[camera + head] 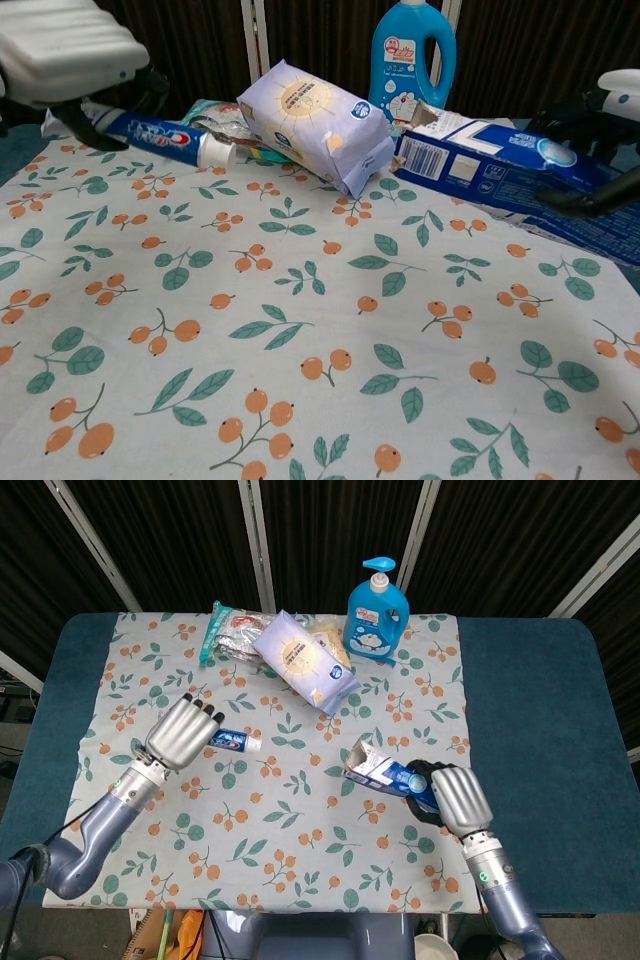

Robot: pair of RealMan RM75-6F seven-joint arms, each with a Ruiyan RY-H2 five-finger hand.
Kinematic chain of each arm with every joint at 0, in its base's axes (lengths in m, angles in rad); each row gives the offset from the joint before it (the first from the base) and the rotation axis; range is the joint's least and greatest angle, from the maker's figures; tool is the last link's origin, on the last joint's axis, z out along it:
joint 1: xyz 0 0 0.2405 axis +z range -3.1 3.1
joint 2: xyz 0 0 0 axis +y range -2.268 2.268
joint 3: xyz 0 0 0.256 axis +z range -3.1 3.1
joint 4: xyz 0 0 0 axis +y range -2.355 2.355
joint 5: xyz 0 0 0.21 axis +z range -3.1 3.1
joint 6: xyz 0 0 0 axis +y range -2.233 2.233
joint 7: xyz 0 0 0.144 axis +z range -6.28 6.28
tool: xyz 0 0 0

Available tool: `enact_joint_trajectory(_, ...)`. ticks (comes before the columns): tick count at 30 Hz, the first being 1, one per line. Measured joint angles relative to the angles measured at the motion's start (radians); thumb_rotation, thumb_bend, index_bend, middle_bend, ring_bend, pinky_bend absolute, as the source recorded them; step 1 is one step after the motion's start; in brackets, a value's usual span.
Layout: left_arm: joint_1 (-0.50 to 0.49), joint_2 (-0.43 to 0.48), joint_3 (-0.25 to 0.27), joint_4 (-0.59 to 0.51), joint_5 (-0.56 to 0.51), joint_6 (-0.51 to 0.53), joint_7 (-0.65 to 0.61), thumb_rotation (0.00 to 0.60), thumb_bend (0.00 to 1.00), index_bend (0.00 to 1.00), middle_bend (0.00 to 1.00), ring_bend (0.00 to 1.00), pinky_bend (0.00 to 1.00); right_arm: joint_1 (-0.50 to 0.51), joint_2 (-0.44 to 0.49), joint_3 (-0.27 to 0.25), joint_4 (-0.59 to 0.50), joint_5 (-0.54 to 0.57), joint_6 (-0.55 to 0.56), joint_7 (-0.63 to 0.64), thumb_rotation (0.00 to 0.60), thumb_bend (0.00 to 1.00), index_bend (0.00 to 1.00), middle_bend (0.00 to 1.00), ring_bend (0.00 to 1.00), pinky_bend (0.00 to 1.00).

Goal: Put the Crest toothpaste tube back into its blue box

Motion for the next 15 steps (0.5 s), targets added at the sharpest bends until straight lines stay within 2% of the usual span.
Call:
enact_joint_trajectory(6,-0.075,0.096,-0.067,-0.008,0.040,-0.056,-0.044,0.600,0.57,0.65,0.68,0.63,0.62,0.010,-0.028,0.006,-0.030,0.029,0.005,-0.051,0.600,0.41,0.58,0.64,0.62,0.54)
enact_joint_trajectory(15,-0.157,0.117,-0.128,0.004,0.081,-0.109,-0.064,0.600,0.57,0.64,0.68,0.63,0.62,0.038,-0.095,0.070,-0.083,0.154,0.015,-0.059,0.600,0.41,0.58,0.64,0.62,0.54)
